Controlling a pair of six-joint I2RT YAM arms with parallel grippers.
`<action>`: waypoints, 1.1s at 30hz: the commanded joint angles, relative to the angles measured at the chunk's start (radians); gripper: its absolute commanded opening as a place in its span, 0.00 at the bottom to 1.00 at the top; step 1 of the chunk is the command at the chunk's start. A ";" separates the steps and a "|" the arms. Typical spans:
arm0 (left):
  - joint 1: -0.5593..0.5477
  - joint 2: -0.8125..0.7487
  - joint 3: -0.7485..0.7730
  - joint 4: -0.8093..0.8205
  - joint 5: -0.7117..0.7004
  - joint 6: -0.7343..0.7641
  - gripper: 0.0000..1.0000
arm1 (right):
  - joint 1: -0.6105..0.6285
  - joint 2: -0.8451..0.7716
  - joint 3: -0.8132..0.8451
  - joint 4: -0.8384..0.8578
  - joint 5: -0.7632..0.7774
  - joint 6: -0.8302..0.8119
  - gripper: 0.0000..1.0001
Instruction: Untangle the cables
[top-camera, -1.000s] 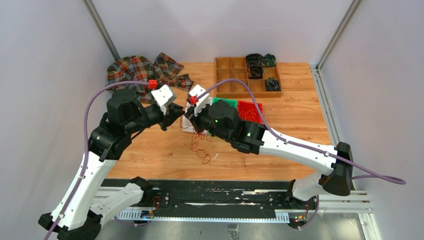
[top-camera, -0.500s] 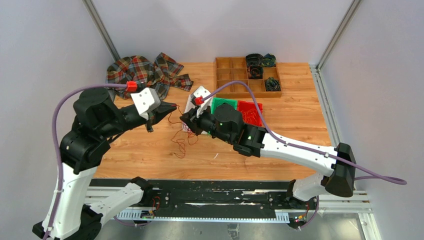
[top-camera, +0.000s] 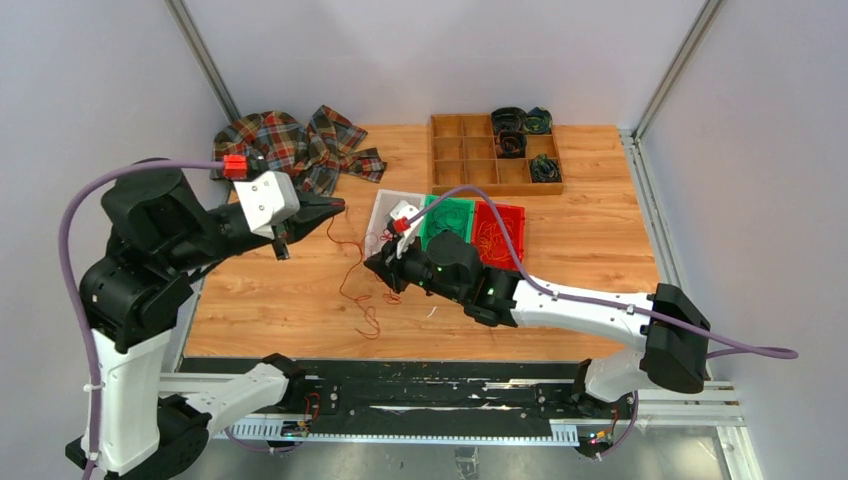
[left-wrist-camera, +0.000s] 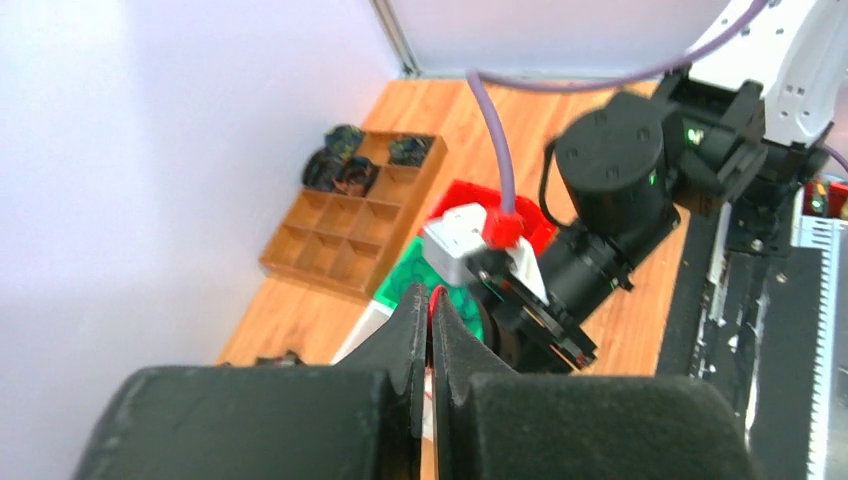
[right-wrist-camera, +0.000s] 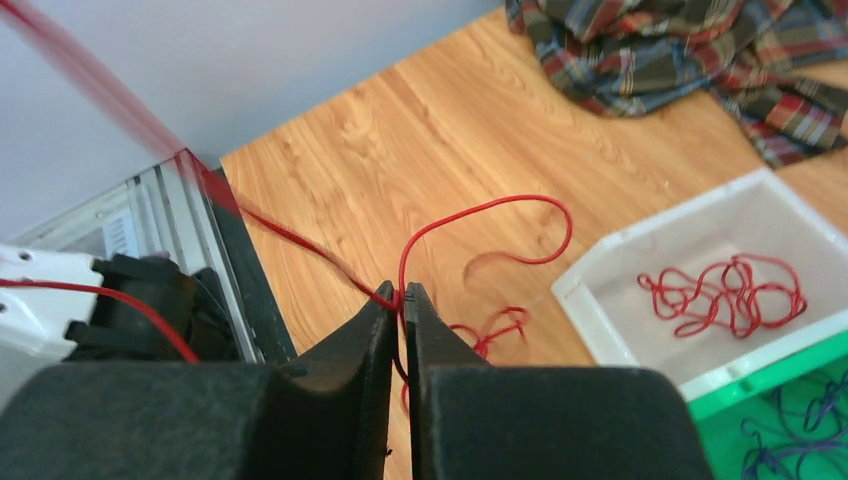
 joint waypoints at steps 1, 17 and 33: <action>-0.002 0.023 0.120 0.015 -0.017 0.036 0.01 | -0.009 -0.019 -0.081 0.059 0.033 0.042 0.08; -0.002 0.130 0.422 0.016 -0.109 0.111 0.00 | -0.011 0.055 -0.221 0.081 0.114 0.118 0.02; -0.002 0.118 0.391 0.533 -0.392 0.051 0.00 | -0.011 0.128 -0.297 0.133 0.119 0.175 0.05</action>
